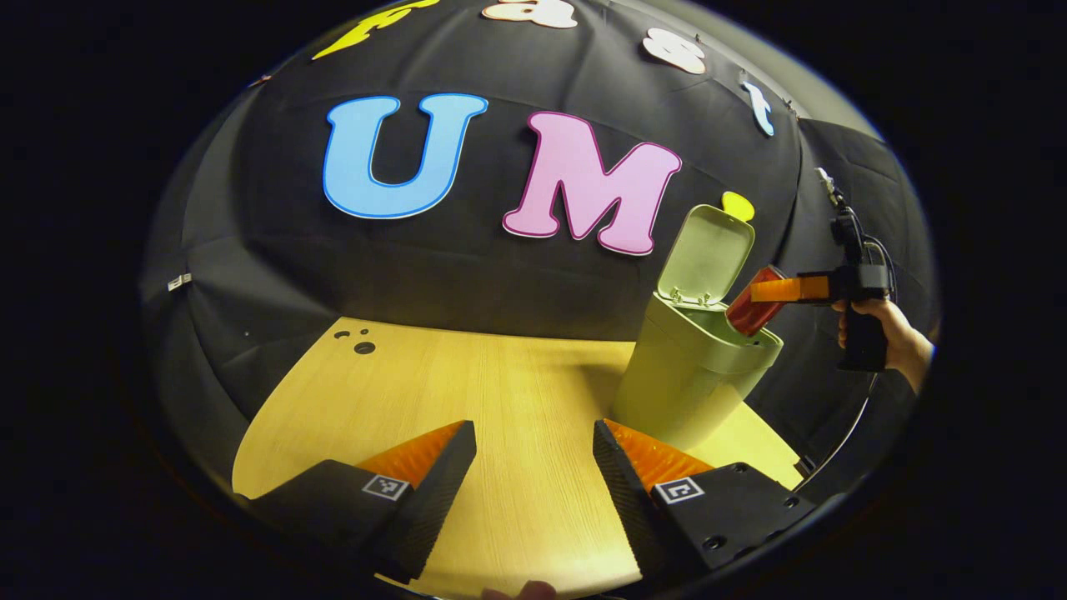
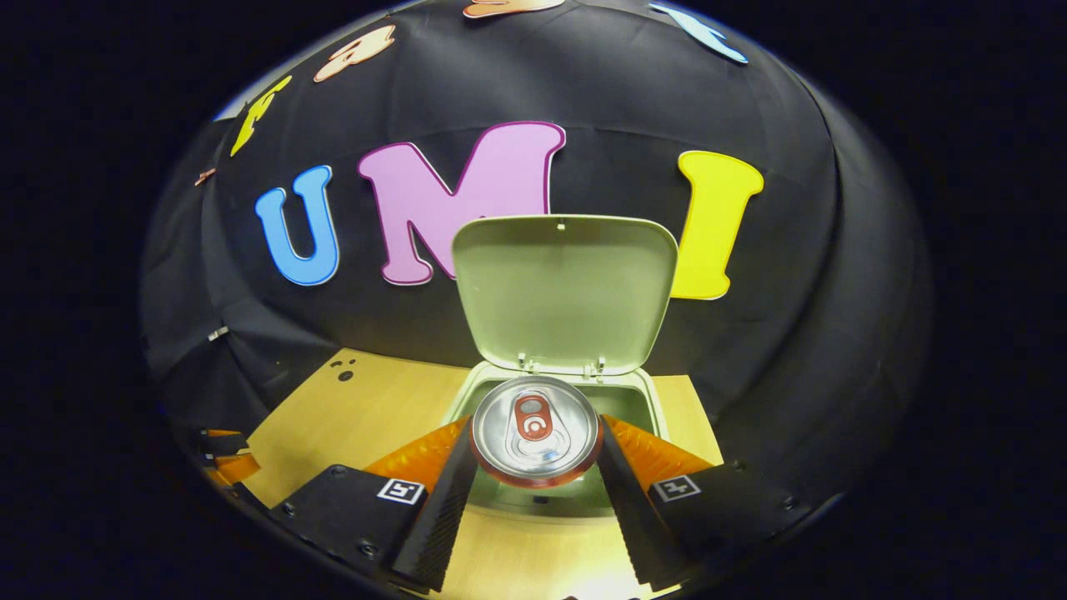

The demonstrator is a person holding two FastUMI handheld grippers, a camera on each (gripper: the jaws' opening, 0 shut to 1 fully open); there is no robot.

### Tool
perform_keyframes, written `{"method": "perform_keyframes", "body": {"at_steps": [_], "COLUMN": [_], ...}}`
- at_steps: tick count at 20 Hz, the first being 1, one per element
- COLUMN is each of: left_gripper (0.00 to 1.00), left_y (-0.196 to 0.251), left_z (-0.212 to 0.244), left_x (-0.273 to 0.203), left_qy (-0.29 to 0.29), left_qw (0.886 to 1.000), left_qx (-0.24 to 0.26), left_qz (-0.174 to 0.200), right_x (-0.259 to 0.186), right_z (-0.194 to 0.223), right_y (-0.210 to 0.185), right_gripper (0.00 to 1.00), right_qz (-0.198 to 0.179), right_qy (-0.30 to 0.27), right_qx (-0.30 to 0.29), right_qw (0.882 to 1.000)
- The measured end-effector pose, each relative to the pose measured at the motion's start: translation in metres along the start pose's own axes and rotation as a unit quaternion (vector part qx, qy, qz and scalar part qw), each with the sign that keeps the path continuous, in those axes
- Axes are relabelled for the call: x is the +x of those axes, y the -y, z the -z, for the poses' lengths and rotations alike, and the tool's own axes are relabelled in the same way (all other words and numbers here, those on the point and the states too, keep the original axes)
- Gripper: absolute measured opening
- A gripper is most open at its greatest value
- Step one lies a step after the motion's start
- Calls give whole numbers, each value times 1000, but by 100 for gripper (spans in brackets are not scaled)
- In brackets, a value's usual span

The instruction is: Press the lid of the desktop garbage bin to open it, pick up the crumpled paper on the desktop and throw it into the bin, then pick up the pop can on the desktop and drop it into the bin, and finally close the garbage bin lid.

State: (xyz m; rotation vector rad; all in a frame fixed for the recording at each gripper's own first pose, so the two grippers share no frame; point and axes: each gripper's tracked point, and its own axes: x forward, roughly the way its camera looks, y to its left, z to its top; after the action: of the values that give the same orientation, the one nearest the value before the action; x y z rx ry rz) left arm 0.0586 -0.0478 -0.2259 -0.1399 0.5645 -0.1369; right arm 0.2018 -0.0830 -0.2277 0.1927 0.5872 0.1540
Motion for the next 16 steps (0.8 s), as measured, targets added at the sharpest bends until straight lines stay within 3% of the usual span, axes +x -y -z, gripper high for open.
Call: {"method": "perform_keyframes", "body": {"at_steps": [16], "left_gripper": [92], "left_y": [-9], "left_z": [7], "left_x": [-5], "left_qy": [-5], "left_qw": [1000], "left_qx": [-6], "left_qz": [-14], "right_x": [48], "right_z": [64], "right_y": [25], "right_gripper": [84], "right_qz": [34], "right_qy": [-67], "right_qx": [15], "right_qw": [997]}}
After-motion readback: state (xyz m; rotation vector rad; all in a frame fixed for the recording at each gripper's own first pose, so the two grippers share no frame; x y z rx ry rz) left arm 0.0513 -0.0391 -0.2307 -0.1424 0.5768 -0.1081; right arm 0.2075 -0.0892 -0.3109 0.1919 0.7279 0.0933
